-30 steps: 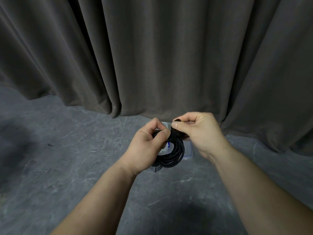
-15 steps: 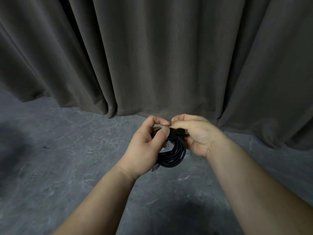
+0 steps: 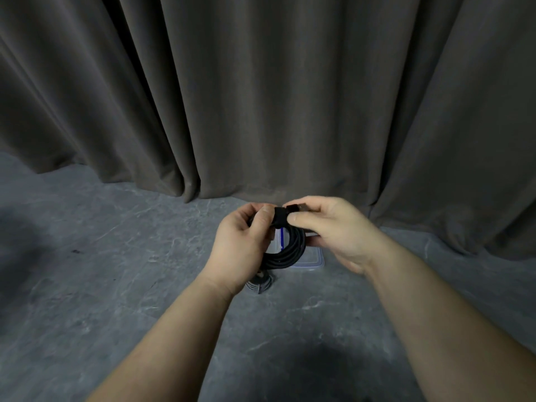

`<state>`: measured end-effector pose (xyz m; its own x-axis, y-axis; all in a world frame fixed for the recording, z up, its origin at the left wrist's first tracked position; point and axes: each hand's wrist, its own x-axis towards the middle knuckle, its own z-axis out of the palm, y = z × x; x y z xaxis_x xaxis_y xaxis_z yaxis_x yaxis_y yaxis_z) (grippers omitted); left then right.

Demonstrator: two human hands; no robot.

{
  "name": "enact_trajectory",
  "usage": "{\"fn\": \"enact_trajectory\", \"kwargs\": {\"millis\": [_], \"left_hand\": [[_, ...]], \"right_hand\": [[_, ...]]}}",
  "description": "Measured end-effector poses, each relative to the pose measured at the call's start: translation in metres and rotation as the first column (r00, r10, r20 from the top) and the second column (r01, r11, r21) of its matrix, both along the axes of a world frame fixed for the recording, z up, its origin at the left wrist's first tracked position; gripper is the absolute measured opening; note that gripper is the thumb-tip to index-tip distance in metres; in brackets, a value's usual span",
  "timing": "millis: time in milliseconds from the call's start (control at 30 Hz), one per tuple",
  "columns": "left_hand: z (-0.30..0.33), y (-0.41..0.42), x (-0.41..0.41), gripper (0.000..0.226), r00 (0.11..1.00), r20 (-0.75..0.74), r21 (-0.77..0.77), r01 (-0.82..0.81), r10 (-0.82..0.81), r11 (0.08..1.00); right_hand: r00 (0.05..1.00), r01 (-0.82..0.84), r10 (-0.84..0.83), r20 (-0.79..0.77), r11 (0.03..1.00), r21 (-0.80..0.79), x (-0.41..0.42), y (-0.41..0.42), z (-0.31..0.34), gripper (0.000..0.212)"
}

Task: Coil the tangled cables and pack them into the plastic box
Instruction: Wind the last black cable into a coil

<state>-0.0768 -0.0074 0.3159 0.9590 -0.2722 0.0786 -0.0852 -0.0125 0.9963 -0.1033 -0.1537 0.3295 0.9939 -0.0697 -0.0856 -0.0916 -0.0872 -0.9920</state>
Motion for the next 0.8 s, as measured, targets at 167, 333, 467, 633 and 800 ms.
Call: {"fn": "enact_trajectory", "kwargs": {"millis": [167,333,467,633,800], "left_hand": [[0.002,0.003,0.001,0.028,0.996,-0.088,-0.002,0.019,-0.019,1.0],[0.002,0.007,0.005,0.035,0.997,-0.079,0.069,0.002,0.004,0.998],[0.001,0.009,0.005,0.037,0.997,-0.07,0.091,-0.013,0.019,0.996],[-0.005,0.005,0.004,0.038,1.0,-0.018,0.107,-0.013,0.015,0.994],[-0.011,0.004,0.005,0.042,0.997,0.002,0.095,-0.071,0.071,0.993]], "right_hand": [[0.996,-0.023,0.017,0.091,0.998,0.066,0.001,0.002,-0.002,0.023],[0.985,-0.012,0.02,0.173,0.999,-0.045,0.003,0.005,-0.007,0.023],[0.992,-0.003,-0.004,0.123,0.998,0.063,0.006,0.009,-0.01,0.02],[0.999,-0.007,-0.002,0.036,0.969,0.247,0.008,0.019,-0.017,0.012],[0.997,0.038,-0.054,0.059,0.969,0.243,0.009,0.026,-0.015,0.009]]}}
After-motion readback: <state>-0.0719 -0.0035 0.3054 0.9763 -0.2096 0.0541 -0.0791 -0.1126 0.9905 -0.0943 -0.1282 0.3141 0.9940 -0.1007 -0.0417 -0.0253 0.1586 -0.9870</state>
